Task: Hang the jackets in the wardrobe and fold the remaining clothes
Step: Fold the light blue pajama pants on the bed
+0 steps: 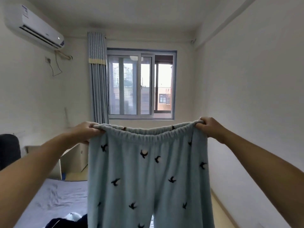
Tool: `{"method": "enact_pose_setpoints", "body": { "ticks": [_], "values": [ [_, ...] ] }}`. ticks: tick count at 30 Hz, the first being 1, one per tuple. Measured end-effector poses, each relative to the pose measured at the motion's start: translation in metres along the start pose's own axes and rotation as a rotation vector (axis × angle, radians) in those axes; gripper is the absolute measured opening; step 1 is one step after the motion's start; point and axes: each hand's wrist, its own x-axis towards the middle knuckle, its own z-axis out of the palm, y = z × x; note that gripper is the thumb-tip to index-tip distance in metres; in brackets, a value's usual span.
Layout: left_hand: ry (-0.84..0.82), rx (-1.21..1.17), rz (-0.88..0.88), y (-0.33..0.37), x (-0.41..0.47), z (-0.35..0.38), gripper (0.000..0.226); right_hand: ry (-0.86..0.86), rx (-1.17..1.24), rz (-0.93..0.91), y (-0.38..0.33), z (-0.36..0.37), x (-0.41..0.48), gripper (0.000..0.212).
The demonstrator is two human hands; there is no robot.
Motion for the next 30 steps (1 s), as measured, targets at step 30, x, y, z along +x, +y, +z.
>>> {"method": "enact_pose_setpoints", "body": {
  "ticks": [30],
  "values": [
    [-0.099, -0.442, -0.257, -0.094, -0.193, 0.244, 0.025, -0.171, 0.216, 0.112, 0.03, 0.222, -0.239, 0.019]
  ]
}}
